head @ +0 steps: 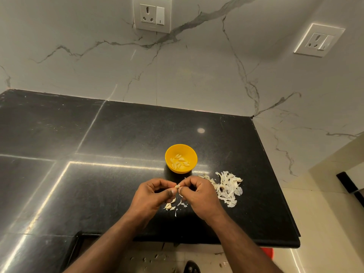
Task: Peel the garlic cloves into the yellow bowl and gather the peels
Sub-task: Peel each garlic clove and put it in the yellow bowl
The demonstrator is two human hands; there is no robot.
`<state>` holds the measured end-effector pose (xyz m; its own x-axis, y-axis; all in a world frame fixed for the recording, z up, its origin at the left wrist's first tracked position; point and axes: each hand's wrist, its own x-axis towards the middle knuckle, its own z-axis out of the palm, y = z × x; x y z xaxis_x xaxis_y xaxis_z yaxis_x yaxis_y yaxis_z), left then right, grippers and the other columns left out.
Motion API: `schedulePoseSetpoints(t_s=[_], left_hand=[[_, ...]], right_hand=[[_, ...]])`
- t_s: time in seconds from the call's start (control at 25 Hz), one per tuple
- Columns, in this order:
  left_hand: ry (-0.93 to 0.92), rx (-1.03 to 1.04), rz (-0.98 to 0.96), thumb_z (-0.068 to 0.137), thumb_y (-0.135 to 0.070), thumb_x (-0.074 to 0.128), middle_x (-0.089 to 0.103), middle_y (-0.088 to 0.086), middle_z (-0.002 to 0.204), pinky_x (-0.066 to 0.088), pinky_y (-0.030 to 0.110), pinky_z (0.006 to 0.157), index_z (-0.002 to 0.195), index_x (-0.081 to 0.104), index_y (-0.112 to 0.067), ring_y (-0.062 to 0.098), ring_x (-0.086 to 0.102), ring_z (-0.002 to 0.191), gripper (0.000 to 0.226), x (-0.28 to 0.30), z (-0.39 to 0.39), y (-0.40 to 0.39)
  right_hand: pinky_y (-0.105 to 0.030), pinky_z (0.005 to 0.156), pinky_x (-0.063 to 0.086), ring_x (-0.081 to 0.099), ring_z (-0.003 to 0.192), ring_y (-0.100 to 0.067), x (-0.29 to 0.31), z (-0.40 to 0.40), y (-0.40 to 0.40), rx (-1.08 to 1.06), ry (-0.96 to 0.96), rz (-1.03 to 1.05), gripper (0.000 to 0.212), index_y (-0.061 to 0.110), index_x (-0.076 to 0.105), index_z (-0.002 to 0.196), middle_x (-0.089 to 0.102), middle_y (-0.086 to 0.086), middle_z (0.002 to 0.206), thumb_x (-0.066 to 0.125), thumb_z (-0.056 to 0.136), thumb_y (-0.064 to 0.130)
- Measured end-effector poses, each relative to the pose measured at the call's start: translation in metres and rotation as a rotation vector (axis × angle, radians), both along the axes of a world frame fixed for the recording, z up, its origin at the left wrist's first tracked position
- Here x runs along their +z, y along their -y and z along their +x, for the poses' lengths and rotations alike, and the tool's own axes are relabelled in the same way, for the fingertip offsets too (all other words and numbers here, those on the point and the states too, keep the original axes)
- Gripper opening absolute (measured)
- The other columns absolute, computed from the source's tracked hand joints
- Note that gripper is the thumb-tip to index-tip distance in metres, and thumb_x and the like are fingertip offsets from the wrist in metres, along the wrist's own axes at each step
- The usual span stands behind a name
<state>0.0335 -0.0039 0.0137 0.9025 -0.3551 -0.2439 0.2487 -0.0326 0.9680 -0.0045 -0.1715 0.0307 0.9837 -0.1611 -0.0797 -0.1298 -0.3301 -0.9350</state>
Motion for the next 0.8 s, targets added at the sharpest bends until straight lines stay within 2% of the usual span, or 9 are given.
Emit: schedulePoseSetpoints(t_s=[0.12, 0.32, 0.48, 0.56, 0.8], left_hand=[[0.017, 0.016, -0.005, 0.086, -0.010, 0.075, 0.077, 0.012, 0.085, 0.059, 0.028, 0.073, 0.097, 0.078, -0.009, 0.023, 0.071, 0.078, 0.011, -0.0001, -0.0010, 0.0037], [-0.008, 0.029, -0.046, 0.087, -0.006, 0.074, 0.075, 0.014, 0.083, 0.054, 0.024, 0.066, 0.094, 0.079, -0.008, 0.020, 0.067, 0.072, 0.009, -0.0033, -0.0011, 0.0065], [-0.023, 0.021, -0.083, 0.089, -0.007, 0.071, 0.074, 0.015, 0.080, 0.053, 0.024, 0.064, 0.094, 0.078, -0.008, 0.019, 0.063, 0.070, 0.009, -0.0019, -0.0003, 0.0074], [-0.042, 0.026, -0.118, 0.089, -0.007, 0.070, 0.073, 0.016, 0.080, 0.053, 0.027, 0.065, 0.094, 0.078, -0.007, 0.021, 0.062, 0.070, 0.009, -0.0010, 0.0021, 0.0078], [-0.145, 0.039, -0.171, 0.091, -0.010, 0.068, 0.071, 0.014, 0.087, 0.050, 0.031, 0.066, 0.097, 0.076, -0.008, 0.024, 0.060, 0.078, 0.011, -0.0047, 0.0062, 0.0053]], right_hand=[[-0.038, 0.062, 0.053, 0.058, 0.062, -0.008, -0.0005, 0.0008, -0.0010, -0.016, 0.005, -0.030, 0.028, 0.021, 0.071, 0.076, 0.066, 0.003, 0.066, 0.062, 0.069, 0.047], [-0.030, 0.057, 0.047, 0.054, 0.058, -0.005, 0.0027, 0.0026, -0.0015, -0.015, 0.016, -0.064, 0.030, 0.020, 0.068, 0.072, 0.064, 0.002, 0.064, 0.062, 0.068, 0.048], [-0.025, 0.054, 0.044, 0.052, 0.057, -0.003, 0.0015, 0.0040, -0.0006, -0.015, 0.033, -0.077, 0.011, 0.020, 0.066, 0.073, 0.061, 0.006, 0.061, 0.068, 0.082, 0.026], [-0.022, 0.055, 0.045, 0.053, 0.058, -0.003, 0.0015, 0.0053, 0.0000, -0.012, 0.037, -0.064, 0.012, 0.020, 0.068, 0.075, 0.062, 0.009, 0.061, 0.068, 0.086, 0.017], [-0.029, 0.063, 0.055, 0.062, 0.062, -0.010, 0.0072, 0.0066, 0.0038, 0.027, -0.019, 0.065, 0.011, 0.018, 0.075, 0.086, 0.068, 0.002, 0.065, 0.068, 0.090, 0.011]])
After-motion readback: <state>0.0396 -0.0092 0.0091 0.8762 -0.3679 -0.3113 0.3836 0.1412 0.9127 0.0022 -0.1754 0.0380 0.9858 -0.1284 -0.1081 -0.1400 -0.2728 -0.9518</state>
